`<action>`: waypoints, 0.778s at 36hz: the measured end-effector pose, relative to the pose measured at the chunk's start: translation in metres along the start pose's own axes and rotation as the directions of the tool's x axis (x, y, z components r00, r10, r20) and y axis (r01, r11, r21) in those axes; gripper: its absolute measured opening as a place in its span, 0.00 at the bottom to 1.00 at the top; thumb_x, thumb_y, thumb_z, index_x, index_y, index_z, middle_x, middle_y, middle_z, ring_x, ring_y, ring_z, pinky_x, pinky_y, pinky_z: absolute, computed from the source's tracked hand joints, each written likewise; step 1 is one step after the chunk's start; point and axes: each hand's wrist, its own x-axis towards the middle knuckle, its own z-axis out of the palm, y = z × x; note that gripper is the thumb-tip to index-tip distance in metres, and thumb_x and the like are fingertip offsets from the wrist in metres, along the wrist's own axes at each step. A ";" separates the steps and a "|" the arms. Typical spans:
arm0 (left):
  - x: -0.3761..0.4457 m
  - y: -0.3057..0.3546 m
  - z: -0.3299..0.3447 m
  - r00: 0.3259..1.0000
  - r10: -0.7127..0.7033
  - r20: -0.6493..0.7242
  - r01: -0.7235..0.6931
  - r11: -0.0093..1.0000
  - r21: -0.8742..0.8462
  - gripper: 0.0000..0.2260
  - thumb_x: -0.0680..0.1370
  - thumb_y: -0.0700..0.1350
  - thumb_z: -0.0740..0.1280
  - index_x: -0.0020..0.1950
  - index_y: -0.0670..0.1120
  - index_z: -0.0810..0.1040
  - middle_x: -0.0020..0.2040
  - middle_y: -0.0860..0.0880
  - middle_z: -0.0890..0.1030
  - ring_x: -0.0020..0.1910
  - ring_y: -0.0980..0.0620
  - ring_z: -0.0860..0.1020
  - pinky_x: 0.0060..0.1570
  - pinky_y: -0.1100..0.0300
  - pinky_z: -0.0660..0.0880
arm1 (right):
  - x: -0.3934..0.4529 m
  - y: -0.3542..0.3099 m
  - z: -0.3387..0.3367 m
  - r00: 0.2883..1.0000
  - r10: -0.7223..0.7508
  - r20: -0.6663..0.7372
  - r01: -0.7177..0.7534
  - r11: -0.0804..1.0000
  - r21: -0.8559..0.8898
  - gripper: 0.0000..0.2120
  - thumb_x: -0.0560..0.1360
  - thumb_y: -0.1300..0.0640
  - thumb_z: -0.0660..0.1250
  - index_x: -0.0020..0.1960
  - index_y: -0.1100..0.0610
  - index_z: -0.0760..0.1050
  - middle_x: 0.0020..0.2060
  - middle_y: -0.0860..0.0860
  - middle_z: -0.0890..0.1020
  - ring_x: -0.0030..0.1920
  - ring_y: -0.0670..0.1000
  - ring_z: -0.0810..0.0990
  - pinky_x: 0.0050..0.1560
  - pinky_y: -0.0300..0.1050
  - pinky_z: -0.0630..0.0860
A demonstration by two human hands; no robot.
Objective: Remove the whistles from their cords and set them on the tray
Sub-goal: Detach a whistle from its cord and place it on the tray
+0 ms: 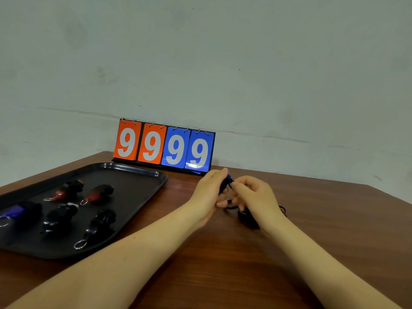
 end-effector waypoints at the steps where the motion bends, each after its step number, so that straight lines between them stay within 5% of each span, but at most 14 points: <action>1: 0.001 0.000 0.000 1.000 -0.008 -0.006 0.008 1.000 -0.029 0.11 0.82 0.48 0.59 0.46 0.42 0.69 0.30 0.48 0.68 0.22 0.56 0.62 0.26 0.63 0.58 | 0.000 -0.001 0.000 0.999 0.038 0.027 -0.041 0.996 0.081 0.08 0.79 0.60 0.63 0.46 0.62 0.79 0.36 0.60 0.82 0.32 0.48 0.76 0.28 0.37 0.71; 8: -0.004 0.000 0.010 0.999 0.049 -0.022 -0.053 0.968 -0.246 0.05 0.80 0.43 0.58 0.48 0.42 0.69 0.28 0.48 0.68 0.21 0.56 0.58 0.22 0.64 0.55 | 0.007 -0.002 0.001 0.939 0.302 0.165 -0.343 0.791 0.506 0.05 0.79 0.61 0.57 0.45 0.60 0.69 0.32 0.51 0.69 0.29 0.48 0.69 0.26 0.39 0.63; 15: -0.005 -0.001 0.015 0.992 0.112 -0.052 -0.119 0.979 -0.165 0.05 0.80 0.42 0.58 0.45 0.44 0.68 0.28 0.47 0.67 0.20 0.55 0.59 0.20 0.65 0.55 | 0.005 -0.007 -0.003 0.920 0.271 0.284 -0.389 0.527 0.756 0.07 0.78 0.62 0.56 0.46 0.62 0.72 0.31 0.54 0.75 0.28 0.45 0.69 0.22 0.35 0.58; 19: -0.005 -0.001 0.016 0.995 0.096 -0.034 -0.099 0.991 -0.086 0.06 0.80 0.43 0.58 0.44 0.44 0.69 0.28 0.48 0.67 0.21 0.56 0.59 0.21 0.64 0.55 | 0.004 -0.009 -0.010 0.897 0.289 0.335 -0.428 0.369 0.825 0.08 0.79 0.62 0.57 0.42 0.61 0.72 0.30 0.49 0.69 0.25 0.43 0.62 0.22 0.34 0.54; 28: -0.005 0.003 0.013 0.985 -0.010 -0.173 -0.042 0.954 -0.297 0.05 0.80 0.41 0.58 0.45 0.42 0.69 0.24 0.47 0.68 0.20 0.55 0.59 0.19 0.65 0.56 | 0.009 -0.006 -0.004 0.878 0.234 0.418 -0.462 0.645 0.609 0.08 0.76 0.59 0.58 0.39 0.59 0.69 0.33 0.50 0.71 0.24 0.45 0.60 0.19 0.35 0.56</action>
